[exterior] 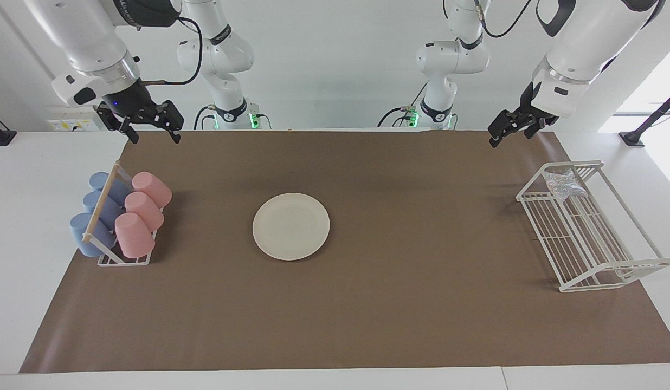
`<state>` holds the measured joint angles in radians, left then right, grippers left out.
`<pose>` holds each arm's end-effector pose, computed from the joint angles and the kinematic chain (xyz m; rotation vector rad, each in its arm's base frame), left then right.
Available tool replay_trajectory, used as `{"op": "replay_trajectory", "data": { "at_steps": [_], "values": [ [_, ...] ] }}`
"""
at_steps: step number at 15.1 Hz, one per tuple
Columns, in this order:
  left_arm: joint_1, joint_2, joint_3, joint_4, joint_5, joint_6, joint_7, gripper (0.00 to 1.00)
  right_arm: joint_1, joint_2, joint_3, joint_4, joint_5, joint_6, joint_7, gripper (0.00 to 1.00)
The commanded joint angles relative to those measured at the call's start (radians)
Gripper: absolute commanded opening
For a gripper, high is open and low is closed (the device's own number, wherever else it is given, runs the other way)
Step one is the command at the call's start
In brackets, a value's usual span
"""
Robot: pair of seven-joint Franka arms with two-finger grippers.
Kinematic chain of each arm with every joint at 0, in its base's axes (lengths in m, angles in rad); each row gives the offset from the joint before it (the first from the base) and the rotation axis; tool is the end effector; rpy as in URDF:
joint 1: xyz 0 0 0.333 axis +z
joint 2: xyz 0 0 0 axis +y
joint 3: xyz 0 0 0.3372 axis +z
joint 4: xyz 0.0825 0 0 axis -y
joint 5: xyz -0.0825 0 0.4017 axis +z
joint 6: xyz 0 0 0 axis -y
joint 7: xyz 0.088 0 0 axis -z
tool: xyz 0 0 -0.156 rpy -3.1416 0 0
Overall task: Wipe plate with sponge
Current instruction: 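Grasp the sponge in the rack with the left gripper while the right gripper rises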
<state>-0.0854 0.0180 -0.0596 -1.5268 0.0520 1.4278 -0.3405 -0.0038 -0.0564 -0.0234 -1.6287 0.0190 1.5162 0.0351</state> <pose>0.5526 -0.0716 0.5966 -3.0450 -0.3053 0.1552 0.5442 -0.0121 0.5955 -3.1188 0.0963 0.0877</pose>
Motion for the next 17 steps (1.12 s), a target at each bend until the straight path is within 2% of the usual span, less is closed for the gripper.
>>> {"op": "replay_trajectory", "data": {
  "at_steps": [1,4,6,8,9,11,14,17],
  "values": [
    [-0.010,0.000,-0.006,-0.059,0.122,0.037,-0.025,1.00,-0.002,-0.016,0.013,-0.014,-0.010,0.010,0.112,1.00],
    [-0.046,0.039,-0.009,-0.148,0.311,0.097,-0.025,1.00,0.010,-0.016,0.016,-0.016,-0.001,0.010,0.218,1.00],
    [-0.076,0.104,-0.009,-0.188,0.464,0.137,-0.026,1.00,0.030,-0.016,0.016,-0.016,-0.001,0.009,0.305,1.00],
    [-0.074,0.140,-0.009,-0.196,0.554,0.141,-0.025,1.00,0.033,-0.017,0.016,-0.017,0.001,0.009,0.412,1.00],
    [-0.076,0.148,-0.008,-0.220,0.584,0.141,-0.026,1.00,0.033,-0.017,0.026,-0.017,0.003,0.009,0.474,1.00],
    [-0.083,0.175,-0.011,-0.280,0.720,0.158,-0.023,1.00,0.033,-0.017,0.056,-0.014,0.006,-0.001,0.593,1.00],
    [-0.076,0.194,-0.009,-0.315,0.825,0.169,-0.023,1.00,0.033,-0.023,0.121,-0.014,0.006,-0.024,0.829,1.00],
    [-0.047,0.192,-0.008,-0.343,0.827,0.203,-0.028,1.00,0.033,-0.026,0.183,-0.014,0.030,-0.028,1.041,1.00]
  ]
}}
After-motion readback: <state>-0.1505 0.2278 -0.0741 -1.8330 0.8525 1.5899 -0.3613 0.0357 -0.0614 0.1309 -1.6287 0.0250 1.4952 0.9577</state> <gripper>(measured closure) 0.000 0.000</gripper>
